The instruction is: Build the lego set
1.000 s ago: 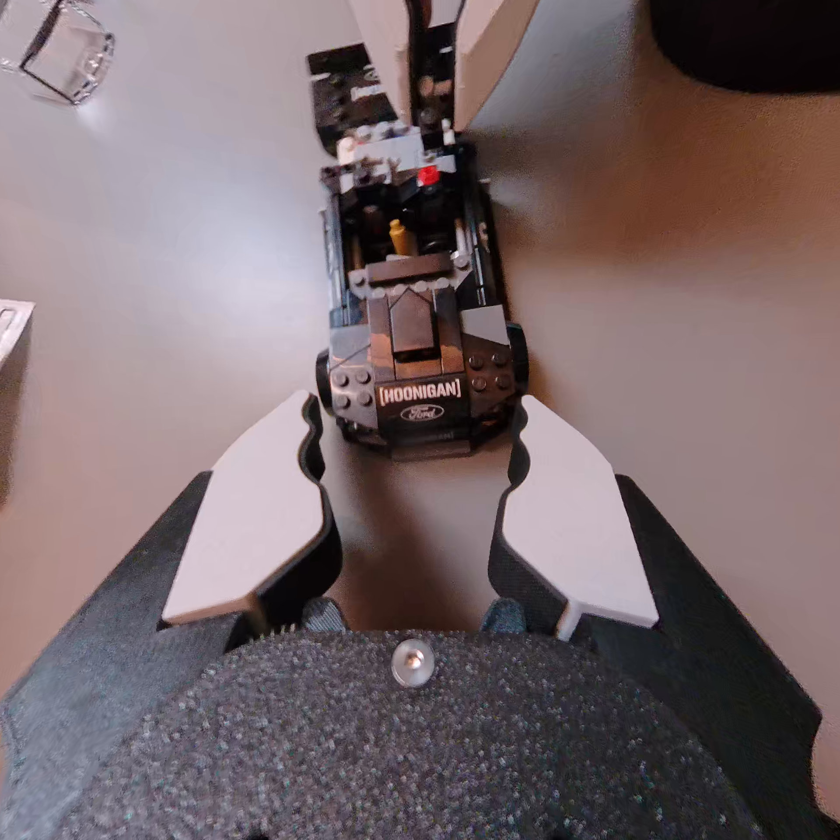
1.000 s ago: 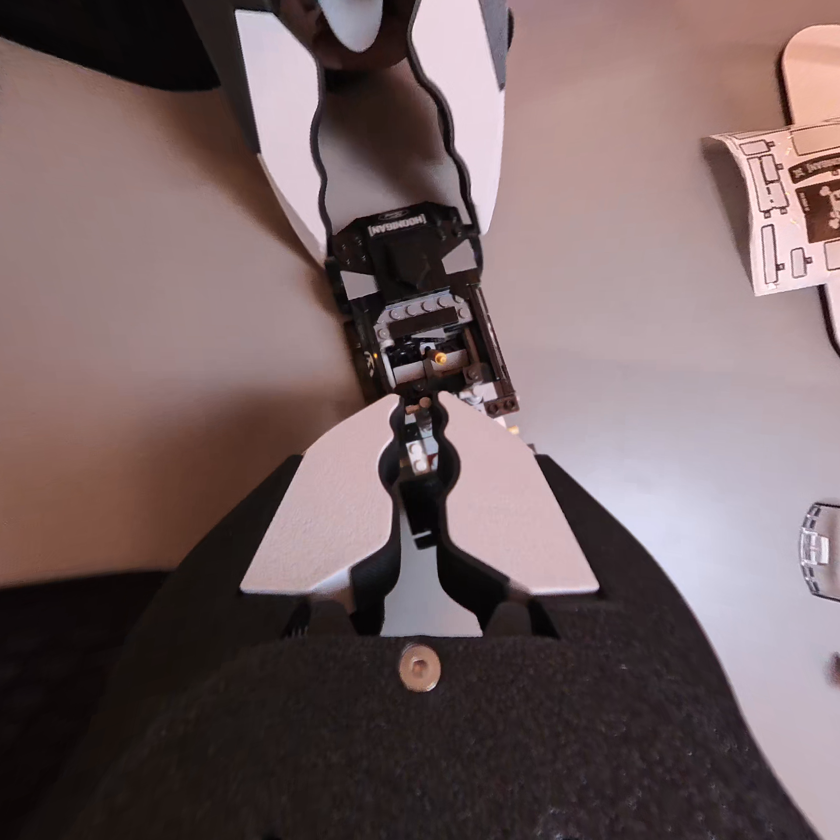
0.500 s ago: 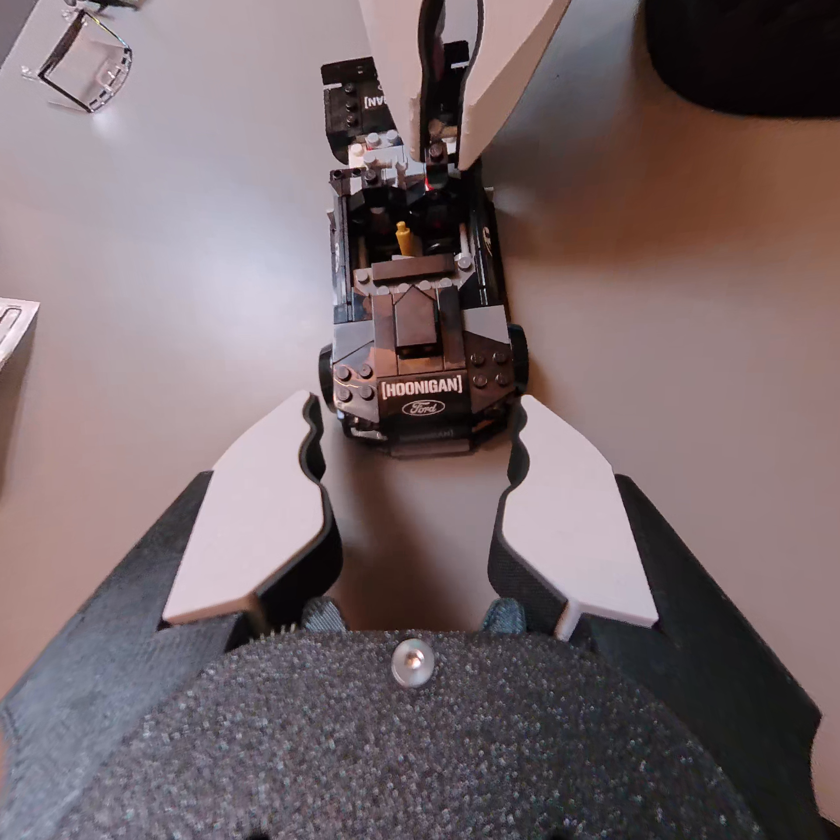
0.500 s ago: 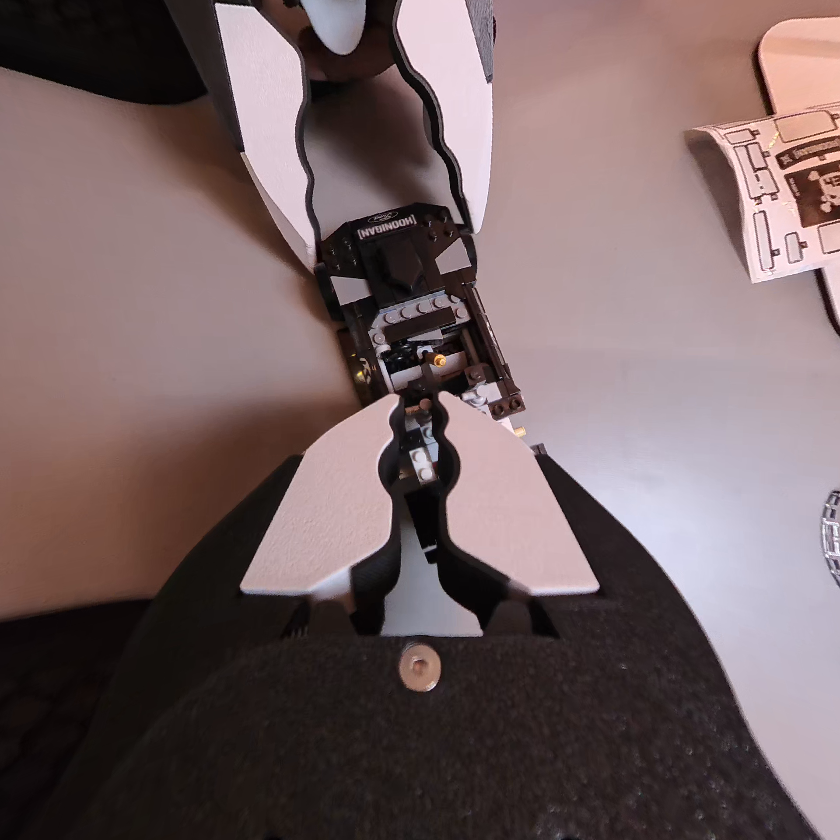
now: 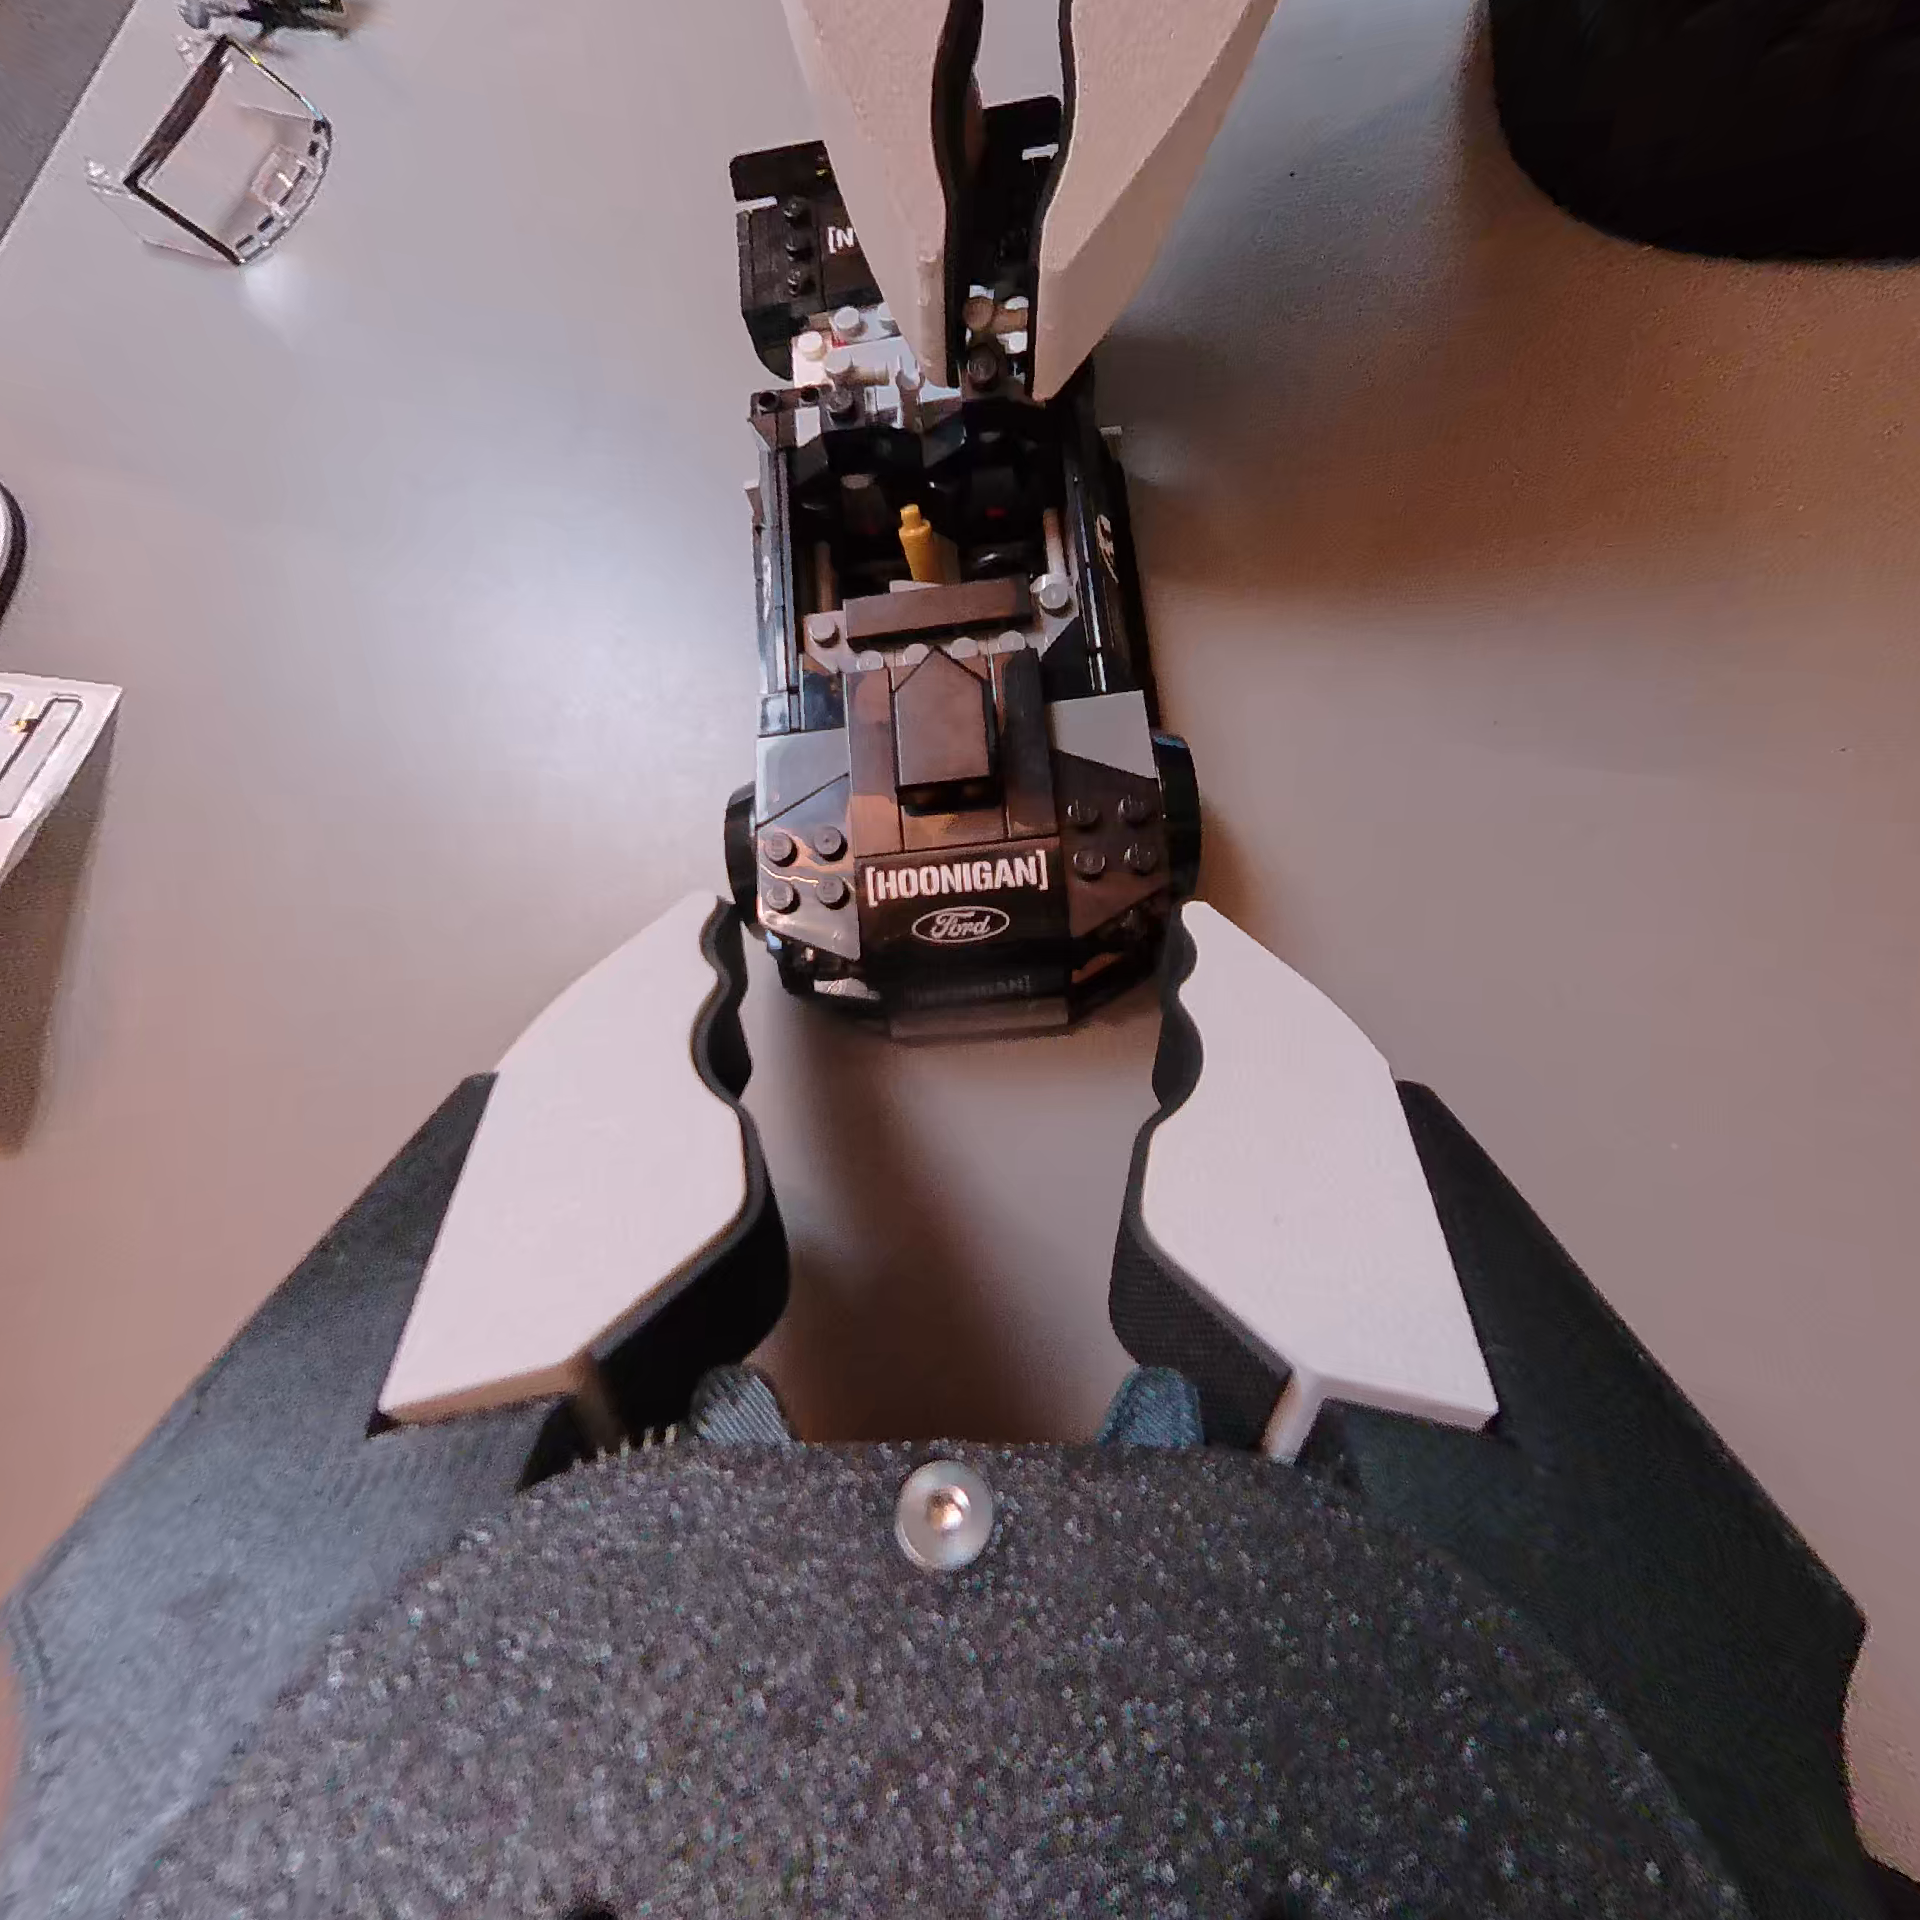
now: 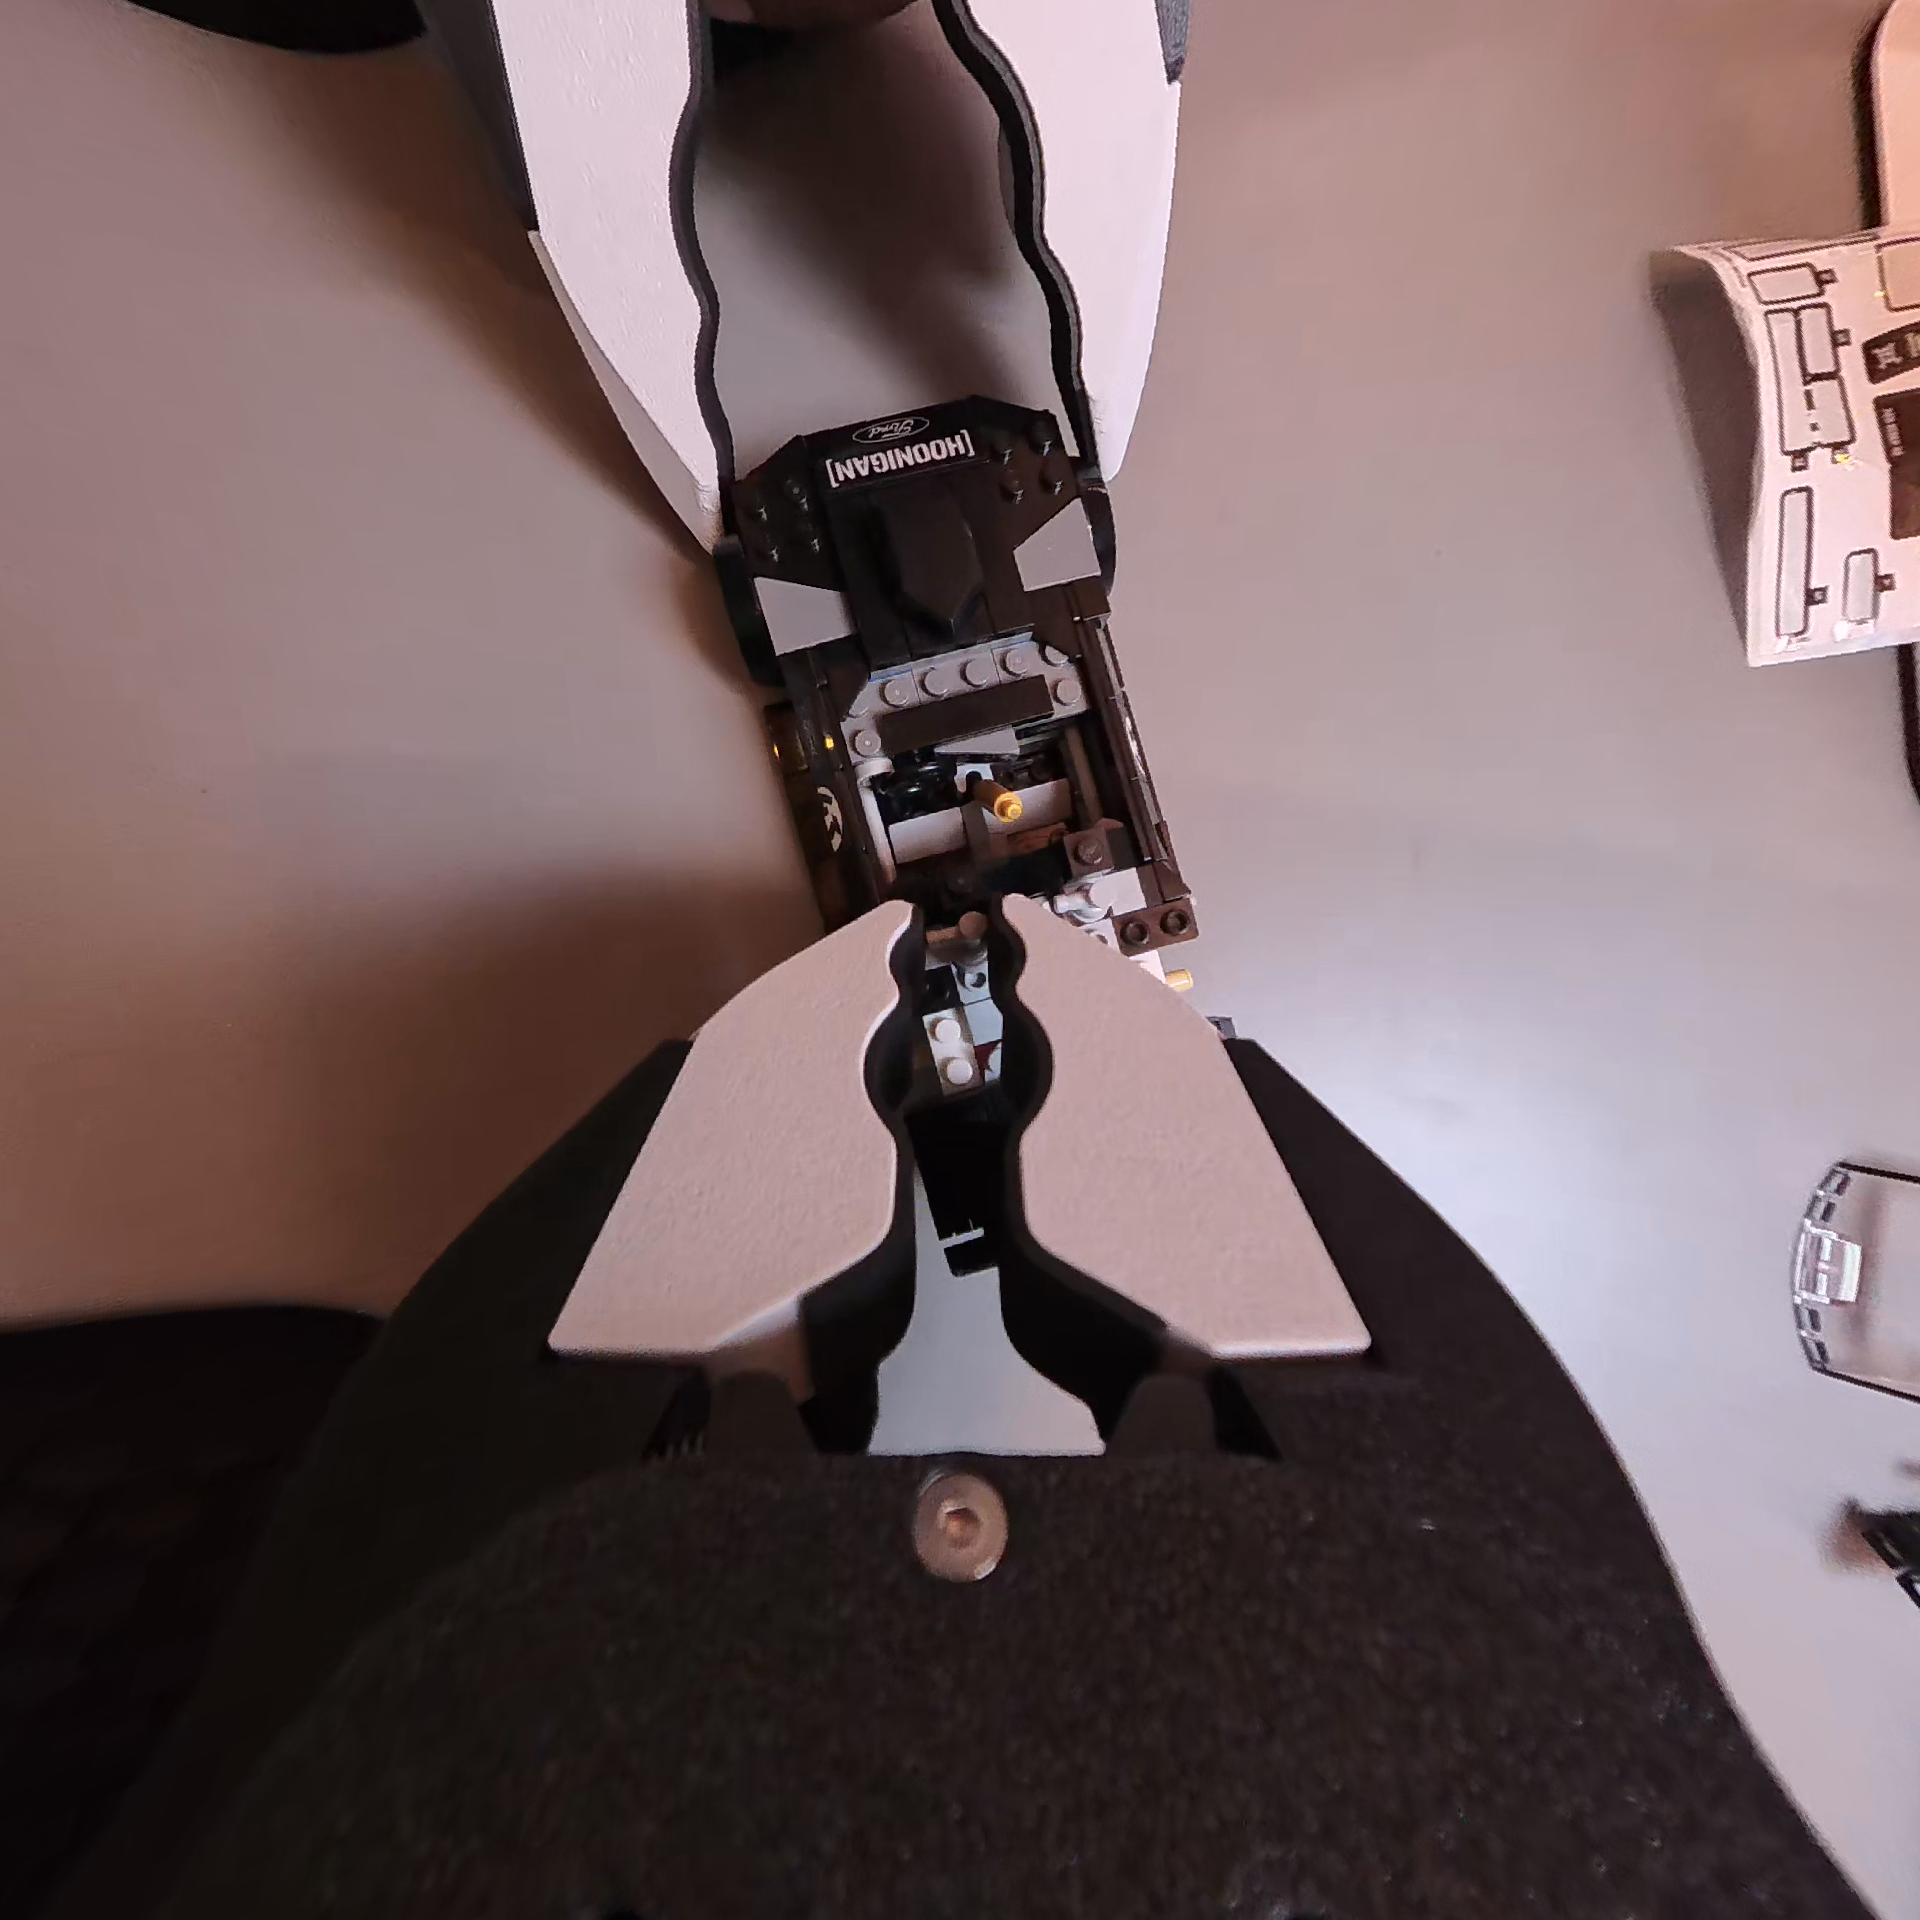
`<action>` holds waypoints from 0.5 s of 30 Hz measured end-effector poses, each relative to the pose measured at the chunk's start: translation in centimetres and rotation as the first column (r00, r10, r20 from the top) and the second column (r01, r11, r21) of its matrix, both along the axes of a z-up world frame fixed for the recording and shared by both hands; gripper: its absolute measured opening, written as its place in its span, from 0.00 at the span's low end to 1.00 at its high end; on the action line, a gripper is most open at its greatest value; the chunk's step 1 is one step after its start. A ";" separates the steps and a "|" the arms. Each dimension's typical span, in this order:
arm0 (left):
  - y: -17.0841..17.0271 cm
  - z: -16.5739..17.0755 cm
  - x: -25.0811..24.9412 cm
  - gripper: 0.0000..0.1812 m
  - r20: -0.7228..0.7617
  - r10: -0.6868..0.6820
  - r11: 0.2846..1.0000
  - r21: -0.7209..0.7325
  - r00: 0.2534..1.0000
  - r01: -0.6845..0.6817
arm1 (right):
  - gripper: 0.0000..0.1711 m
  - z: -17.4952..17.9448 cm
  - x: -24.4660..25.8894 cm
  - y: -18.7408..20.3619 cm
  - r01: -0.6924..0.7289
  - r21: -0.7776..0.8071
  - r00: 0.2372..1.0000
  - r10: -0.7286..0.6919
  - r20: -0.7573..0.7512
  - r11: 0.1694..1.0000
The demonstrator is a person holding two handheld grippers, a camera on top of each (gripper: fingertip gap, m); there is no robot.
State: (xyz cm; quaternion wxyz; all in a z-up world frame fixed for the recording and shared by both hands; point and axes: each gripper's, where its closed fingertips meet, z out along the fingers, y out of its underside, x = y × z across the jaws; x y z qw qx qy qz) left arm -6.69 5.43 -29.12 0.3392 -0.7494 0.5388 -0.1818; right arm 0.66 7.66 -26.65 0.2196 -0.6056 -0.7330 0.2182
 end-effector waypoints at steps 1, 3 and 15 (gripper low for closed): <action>0.0 0.0 0.0 0.42 0.001 -0.001 1.000 0.000 1.000 0.001 | 0.07 0.0 0.0 0.0 0.000 -0.002 1.000 0.000 0.000 1.000; 0.0 0.0 -0.1 0.42 0.002 0.000 1.000 0.000 1.000 0.000 | 0.07 0.0 0.1 0.0 0.001 -0.008 1.000 -0.001 0.001 1.000; 0.0 -0.2 -0.2 0.42 -0.004 -0.001 1.000 0.000 1.000 0.001 | 0.08 -0.1 0.3 0.0 0.016 -0.009 1.000 -0.015 0.013 1.000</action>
